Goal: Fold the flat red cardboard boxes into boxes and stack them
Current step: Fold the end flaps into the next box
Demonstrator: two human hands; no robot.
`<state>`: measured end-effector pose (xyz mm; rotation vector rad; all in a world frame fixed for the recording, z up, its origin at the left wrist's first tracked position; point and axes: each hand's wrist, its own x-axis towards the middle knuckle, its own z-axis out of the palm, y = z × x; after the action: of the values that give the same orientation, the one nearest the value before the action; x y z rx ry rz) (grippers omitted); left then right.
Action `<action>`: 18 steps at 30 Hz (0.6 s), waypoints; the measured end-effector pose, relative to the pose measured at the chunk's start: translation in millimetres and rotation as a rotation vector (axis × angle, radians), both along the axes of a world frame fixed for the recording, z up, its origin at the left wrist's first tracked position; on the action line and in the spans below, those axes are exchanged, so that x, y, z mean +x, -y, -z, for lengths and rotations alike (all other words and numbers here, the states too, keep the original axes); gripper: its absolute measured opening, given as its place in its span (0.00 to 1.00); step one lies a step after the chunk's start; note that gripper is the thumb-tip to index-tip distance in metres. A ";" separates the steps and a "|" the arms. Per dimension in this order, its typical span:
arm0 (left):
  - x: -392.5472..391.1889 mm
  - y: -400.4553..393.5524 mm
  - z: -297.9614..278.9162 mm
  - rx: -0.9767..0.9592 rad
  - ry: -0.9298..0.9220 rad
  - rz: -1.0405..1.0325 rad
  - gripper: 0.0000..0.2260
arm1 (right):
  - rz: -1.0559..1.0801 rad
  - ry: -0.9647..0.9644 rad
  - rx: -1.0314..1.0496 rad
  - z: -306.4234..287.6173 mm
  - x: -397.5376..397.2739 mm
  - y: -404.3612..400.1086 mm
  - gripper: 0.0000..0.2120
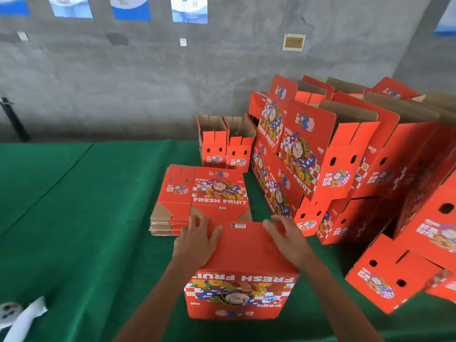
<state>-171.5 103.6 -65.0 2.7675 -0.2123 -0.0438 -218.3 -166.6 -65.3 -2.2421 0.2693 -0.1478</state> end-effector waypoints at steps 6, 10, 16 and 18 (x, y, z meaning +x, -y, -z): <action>1.7 -15.1 4.0 -0.100 -0.016 -0.022 0.24 | 0.163 -0.691 0.479 31.2 -25.1 31.2 0.47; 0.5 -26.8 4.4 -0.139 -0.013 -0.025 0.24 | 0.131 -0.852 0.542 48.9 -29.8 27.6 0.45; -5.1 -40.7 4.7 -0.203 -0.003 -0.057 0.25 | 0.056 -0.731 0.662 38.4 -36.3 22.7 0.39; -7.4 -48.7 3.7 -0.242 0.030 -0.065 0.25 | 0.013 -0.677 0.643 28.4 -35.8 20.3 0.36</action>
<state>-178.9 152.3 -68.7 2.5331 -0.1261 0.0384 -254.1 -186.9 -93.7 -1.5794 0.5946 0.6222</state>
